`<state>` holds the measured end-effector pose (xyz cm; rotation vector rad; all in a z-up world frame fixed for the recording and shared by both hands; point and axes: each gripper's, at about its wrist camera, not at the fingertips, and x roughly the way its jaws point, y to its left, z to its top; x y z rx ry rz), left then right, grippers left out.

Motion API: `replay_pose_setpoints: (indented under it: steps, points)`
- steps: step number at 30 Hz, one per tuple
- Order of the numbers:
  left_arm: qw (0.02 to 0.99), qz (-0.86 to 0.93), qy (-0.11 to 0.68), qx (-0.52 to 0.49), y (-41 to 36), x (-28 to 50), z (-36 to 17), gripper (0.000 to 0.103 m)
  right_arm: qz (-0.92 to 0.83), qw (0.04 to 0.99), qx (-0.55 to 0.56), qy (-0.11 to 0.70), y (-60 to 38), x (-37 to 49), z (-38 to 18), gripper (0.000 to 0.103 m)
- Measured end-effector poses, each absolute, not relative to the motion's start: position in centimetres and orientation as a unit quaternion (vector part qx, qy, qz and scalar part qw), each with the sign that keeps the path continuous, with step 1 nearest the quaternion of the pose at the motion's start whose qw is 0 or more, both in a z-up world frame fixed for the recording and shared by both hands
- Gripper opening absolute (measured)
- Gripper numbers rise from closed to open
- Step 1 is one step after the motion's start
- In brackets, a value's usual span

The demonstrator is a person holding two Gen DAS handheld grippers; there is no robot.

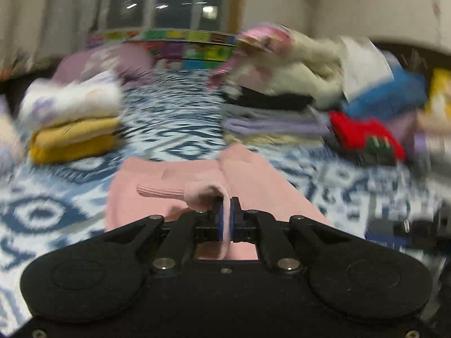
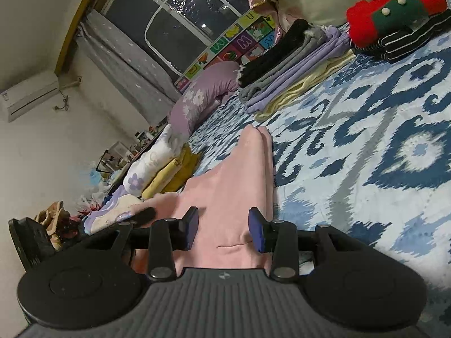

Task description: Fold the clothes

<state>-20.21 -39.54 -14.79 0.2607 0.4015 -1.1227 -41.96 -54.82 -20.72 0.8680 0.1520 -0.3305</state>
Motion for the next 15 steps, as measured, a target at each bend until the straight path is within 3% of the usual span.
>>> replay_pose_setpoints:
  steps: [5, 7, 8, 15]
  points:
    - [0.781, -0.566, 0.134, 0.229, -41.9, -24.1, -17.0, 0.006, -0.156, 0.887, 0.429, 0.074, -55.3, -42.0, -21.0, 0.041]
    - [0.761, -0.588, 0.143, 0.235, -42.1, -24.7, -17.4, 0.028, -0.156, 0.884, 0.434, 0.076, -55.5, -41.9, -21.2, 0.041]
    - [0.753, -0.598, 0.146, 0.233, -42.0, -24.9, -17.4, 0.053, -0.155, 0.883, 0.436, 0.077, -55.5, -42.0, -21.3, 0.041]
    - [0.748, -0.624, 0.174, 0.144, -38.0, -22.3, -14.7, 0.055, -0.155, 0.896, 0.404, 0.099, -54.8, -40.7, -21.2, 0.041]
